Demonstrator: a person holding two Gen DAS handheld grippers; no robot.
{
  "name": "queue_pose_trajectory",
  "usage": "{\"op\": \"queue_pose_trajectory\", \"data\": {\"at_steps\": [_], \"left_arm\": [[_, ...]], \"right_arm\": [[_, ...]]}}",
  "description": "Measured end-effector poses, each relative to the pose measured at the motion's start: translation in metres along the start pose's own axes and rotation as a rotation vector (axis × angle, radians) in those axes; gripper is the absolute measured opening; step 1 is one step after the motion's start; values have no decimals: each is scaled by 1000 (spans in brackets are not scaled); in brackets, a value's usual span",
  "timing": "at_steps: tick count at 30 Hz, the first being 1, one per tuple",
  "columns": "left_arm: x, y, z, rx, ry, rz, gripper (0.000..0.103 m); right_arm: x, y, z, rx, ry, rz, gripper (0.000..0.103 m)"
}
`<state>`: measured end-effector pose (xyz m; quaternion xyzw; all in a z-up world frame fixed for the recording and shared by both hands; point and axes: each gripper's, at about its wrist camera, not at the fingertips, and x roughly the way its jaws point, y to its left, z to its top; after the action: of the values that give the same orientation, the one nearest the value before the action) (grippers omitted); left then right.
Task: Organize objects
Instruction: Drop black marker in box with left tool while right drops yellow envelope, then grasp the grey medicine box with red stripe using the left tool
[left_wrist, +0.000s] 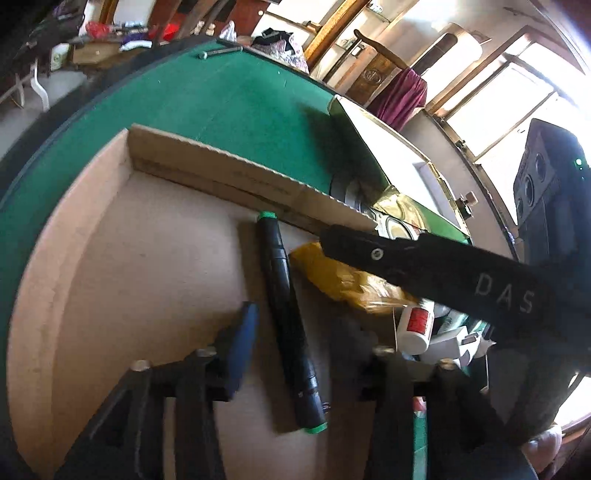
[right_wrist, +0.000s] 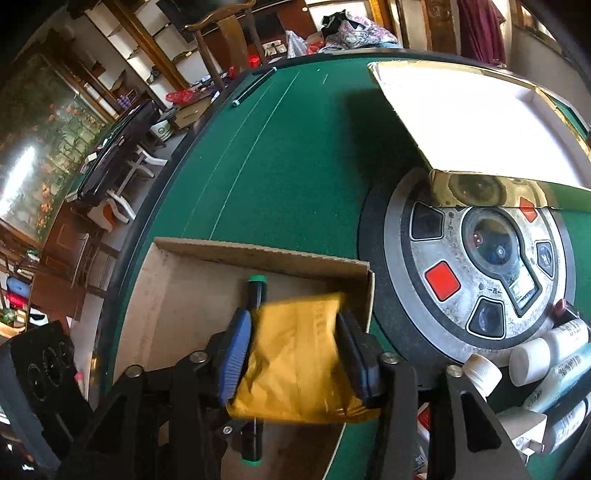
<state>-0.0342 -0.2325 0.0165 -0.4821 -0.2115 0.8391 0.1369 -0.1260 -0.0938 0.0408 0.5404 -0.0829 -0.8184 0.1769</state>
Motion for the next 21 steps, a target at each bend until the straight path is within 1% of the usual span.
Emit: {"op": "queue_pose_trajectory", "data": {"at_steps": [4, 7, 10, 14, 15, 17, 18, 21], "left_arm": [[-15, -1, -1, -3, -28, 11, 56], [-25, -4, -3, -15, -49, 24, 59], [-37, -4, -9, -38, -65, 27, 62], [-55, -13, -18, -50, -94, 24, 67], [-61, -18, -21, -42, -104, 24, 68], [-70, -36, -24, -8, -118, 26, 76], [-73, -44, -26, 15, -121, 30, 78], [-77, -81, -34, 128, -122, 37, 83]], "right_arm": [[-19, -6, -7, 4, -42, 23, 62], [-38, -7, -16, -14, -89, 12, 70], [-57, -11, -25, -30, -130, 6, 73], [-84, -26, -42, -41, -179, -6, 76], [-91, -31, -46, -47, -195, -13, 76], [-110, -43, -58, -60, -234, -39, 77], [-122, -53, -66, -62, -261, -62, 79], [-148, -82, -81, -34, -323, -112, 85]]}}
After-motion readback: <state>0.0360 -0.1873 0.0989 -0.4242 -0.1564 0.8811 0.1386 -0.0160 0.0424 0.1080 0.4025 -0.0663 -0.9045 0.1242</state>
